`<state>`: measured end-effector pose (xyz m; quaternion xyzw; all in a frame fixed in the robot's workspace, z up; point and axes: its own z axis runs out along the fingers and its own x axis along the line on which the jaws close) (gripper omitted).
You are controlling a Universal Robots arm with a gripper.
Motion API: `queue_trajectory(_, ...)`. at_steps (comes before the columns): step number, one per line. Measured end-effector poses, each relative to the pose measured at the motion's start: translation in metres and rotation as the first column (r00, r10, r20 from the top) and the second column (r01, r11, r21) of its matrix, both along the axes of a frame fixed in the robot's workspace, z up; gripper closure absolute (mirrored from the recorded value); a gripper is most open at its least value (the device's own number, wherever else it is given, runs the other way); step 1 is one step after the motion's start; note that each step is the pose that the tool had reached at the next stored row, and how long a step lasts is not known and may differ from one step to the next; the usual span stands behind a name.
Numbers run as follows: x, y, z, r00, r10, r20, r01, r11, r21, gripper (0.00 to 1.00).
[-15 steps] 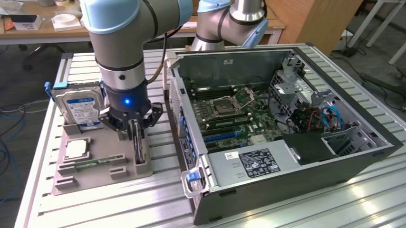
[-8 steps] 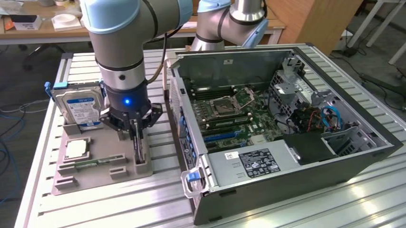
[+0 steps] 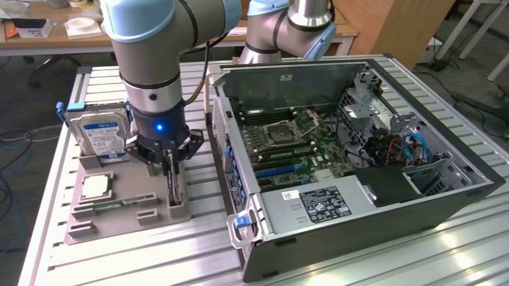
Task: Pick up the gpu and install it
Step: 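Pick up the gpu and move the gpu toward the slot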
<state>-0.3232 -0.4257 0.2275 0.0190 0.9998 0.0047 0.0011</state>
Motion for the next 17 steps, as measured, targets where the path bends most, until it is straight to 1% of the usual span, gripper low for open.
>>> queue_trajectory(8, 0.0, 0.0, 0.0005, 1.0, 0.0, 0.0002, 0.0, 1.0, 0.0001, 0.74)
queue_trajectory(17, 0.0, 0.0, 0.0182, 1.0, 0.0, 0.0, 0.0, 1.0, -0.0002, 0.74)
